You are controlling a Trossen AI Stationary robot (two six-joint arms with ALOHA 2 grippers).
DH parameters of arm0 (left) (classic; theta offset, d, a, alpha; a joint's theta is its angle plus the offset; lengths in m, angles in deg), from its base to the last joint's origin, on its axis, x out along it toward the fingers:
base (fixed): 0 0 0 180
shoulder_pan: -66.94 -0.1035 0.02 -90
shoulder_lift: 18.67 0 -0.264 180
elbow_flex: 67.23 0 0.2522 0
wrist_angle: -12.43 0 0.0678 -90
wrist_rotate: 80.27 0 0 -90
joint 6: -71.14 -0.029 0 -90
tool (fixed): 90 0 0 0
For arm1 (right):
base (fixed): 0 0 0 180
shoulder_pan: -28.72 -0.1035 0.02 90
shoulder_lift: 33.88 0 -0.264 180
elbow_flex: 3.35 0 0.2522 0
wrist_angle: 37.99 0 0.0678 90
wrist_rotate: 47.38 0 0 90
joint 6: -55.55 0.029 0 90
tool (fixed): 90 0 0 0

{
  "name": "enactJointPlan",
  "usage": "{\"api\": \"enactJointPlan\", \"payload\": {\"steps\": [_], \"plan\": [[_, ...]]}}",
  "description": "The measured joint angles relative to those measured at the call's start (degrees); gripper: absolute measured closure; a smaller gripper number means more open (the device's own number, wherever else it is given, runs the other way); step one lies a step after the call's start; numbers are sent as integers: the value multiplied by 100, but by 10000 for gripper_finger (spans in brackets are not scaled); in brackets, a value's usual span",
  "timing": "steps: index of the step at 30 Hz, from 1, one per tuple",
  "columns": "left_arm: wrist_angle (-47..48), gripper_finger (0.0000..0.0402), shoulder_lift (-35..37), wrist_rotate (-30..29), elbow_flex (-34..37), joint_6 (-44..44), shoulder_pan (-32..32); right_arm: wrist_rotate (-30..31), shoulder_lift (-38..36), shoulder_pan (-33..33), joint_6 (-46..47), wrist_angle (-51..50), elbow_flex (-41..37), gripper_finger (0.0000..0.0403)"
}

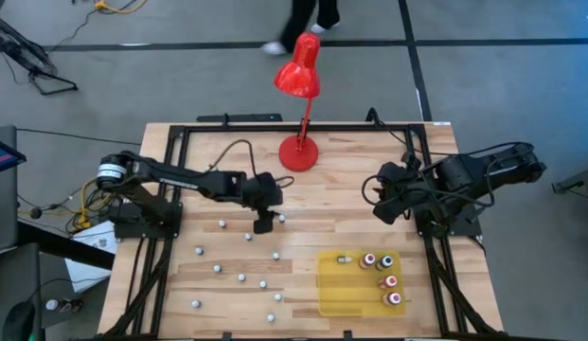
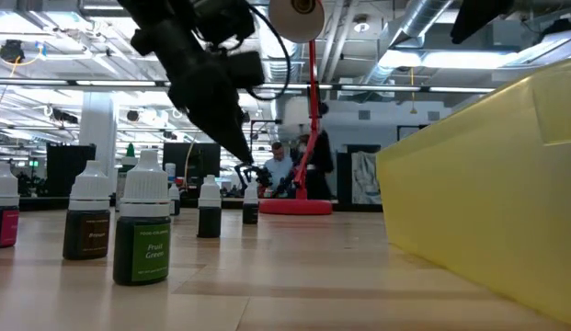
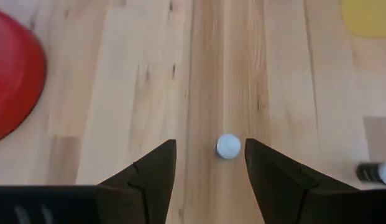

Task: Pick & Place food coloring
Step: Put the brown food coloring into the yellow bin

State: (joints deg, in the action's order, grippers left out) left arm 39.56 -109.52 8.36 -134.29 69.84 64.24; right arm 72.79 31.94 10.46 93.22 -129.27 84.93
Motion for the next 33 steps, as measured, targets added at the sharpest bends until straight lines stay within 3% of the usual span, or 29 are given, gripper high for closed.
{"api": "enactJointPlan", "payload": {"steps": [8,27,33], "plan": [[-124,217,-310,-322,4,213,145,-9,2,0,28,10,0,274],[-694,217,-313,-393,262,864,309,-8,4,0,31,42,0,274],[-957,217,-706,-374,247,931,365,-6,7,-4,37,96,4,274]]}}
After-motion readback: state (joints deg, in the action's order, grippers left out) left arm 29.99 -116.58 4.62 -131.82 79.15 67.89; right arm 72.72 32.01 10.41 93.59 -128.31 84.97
